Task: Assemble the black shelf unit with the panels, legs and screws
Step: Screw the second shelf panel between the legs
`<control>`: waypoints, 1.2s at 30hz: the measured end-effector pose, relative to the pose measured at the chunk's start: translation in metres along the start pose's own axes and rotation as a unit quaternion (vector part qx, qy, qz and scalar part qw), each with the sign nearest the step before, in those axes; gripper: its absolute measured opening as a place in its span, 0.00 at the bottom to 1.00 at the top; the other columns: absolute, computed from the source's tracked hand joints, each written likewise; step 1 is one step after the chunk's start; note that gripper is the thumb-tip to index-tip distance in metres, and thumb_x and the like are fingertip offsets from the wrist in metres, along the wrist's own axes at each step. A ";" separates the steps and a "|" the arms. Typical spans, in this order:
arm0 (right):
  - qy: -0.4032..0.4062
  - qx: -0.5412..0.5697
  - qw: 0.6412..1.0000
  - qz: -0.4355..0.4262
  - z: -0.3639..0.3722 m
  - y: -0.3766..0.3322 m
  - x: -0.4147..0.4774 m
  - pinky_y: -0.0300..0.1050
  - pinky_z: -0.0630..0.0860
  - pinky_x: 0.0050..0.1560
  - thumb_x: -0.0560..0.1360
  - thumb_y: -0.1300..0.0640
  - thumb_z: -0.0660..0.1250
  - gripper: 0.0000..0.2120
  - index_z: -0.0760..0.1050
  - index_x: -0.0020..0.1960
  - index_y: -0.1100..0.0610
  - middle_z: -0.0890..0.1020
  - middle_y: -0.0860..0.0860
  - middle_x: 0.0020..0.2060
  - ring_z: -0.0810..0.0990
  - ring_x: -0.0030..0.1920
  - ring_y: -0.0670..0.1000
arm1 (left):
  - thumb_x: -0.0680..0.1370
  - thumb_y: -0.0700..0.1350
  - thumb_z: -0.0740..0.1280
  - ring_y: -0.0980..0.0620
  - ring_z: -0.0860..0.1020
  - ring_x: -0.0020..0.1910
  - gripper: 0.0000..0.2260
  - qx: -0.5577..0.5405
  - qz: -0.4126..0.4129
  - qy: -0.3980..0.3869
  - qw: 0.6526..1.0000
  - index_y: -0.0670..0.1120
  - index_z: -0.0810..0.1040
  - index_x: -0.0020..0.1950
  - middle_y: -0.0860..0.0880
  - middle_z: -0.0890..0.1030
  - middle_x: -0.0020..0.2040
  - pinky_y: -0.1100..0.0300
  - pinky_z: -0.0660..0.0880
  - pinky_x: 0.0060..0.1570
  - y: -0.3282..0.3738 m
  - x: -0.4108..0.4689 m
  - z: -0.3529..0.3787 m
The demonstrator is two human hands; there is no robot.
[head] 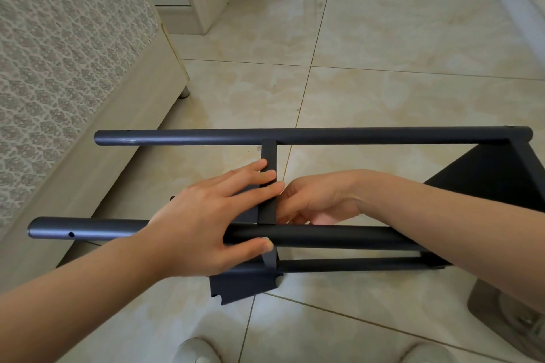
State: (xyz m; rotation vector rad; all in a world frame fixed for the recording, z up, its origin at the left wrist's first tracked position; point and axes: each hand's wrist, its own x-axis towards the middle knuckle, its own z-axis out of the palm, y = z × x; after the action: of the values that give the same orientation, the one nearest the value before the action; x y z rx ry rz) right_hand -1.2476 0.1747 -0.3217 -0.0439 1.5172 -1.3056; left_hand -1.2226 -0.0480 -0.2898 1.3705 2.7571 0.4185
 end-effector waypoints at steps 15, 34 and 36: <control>0.001 -0.027 1.000 -0.009 0.005 0.002 -0.006 0.45 0.78 0.51 0.77 0.62 0.67 0.06 0.82 0.45 0.57 0.84 0.54 0.41 0.81 0.42 0.49 | 0.77 0.65 0.63 0.55 0.60 0.78 0.31 0.024 0.012 0.007 1.000 0.51 0.69 0.76 0.55 0.70 0.75 0.52 0.70 0.69 0.009 -0.008 0.001; 0.024 -0.038 0.999 -0.028 0.025 0.009 -0.011 0.44 0.76 0.51 0.77 0.61 0.66 0.06 0.81 0.48 0.60 0.83 0.54 0.41 0.80 0.43 0.50 | 0.78 0.65 0.61 0.53 0.59 0.79 0.31 0.028 0.024 0.010 0.999 0.50 0.68 0.77 0.53 0.69 0.75 0.52 0.71 0.69 0.019 -0.024 0.004; 0.016 -0.040 0.999 -0.028 0.025 0.008 -0.013 0.45 0.76 0.51 0.77 0.61 0.66 0.06 0.82 0.45 0.58 0.83 0.53 0.40 0.79 0.43 0.50 | 0.78 0.65 0.61 0.53 0.59 0.79 0.31 0.031 0.025 0.010 0.999 0.50 0.68 0.77 0.53 0.69 0.75 0.52 0.71 0.68 0.019 -0.025 0.004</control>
State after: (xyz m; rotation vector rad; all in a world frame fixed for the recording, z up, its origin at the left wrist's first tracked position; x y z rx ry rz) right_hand -1.2204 0.1690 -0.3140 -0.1176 1.6056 -1.2941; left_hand -1.1923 -0.0557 -0.2911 1.4596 2.7795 0.3549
